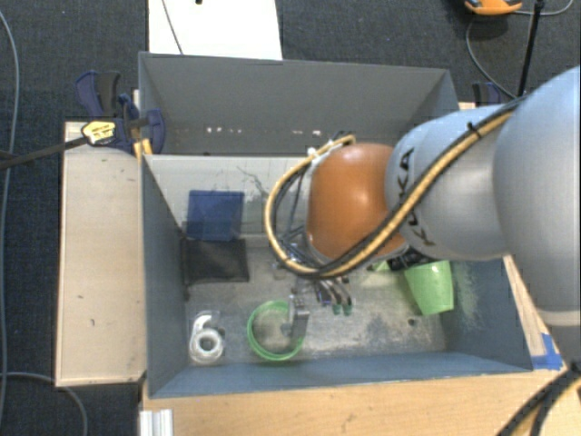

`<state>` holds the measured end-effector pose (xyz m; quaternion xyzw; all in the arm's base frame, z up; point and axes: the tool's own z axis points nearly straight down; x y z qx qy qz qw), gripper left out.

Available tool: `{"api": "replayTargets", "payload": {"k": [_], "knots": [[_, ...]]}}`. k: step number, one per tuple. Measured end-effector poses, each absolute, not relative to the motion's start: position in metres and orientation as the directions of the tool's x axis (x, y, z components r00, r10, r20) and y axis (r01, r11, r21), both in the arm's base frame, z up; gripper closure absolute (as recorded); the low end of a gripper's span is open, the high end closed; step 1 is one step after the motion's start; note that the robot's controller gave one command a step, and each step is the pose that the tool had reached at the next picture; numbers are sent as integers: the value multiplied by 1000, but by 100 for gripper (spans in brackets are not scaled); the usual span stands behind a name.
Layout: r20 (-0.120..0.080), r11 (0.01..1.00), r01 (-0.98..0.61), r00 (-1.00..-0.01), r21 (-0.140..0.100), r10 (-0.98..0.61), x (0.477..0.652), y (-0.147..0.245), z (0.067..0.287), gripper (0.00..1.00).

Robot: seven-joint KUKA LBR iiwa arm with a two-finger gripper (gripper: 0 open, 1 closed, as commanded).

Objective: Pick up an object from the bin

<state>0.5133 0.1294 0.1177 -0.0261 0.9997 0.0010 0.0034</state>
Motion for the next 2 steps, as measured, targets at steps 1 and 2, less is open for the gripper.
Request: {"api": "replayTargets", "payload": {"k": [1, 2], "knots": [[-2, 982, -190, -982, 1, -190, 514, 125, 78, 0], [-6, 975, -220, -975, 1, -220, 508, 121, 71, 100]]}}
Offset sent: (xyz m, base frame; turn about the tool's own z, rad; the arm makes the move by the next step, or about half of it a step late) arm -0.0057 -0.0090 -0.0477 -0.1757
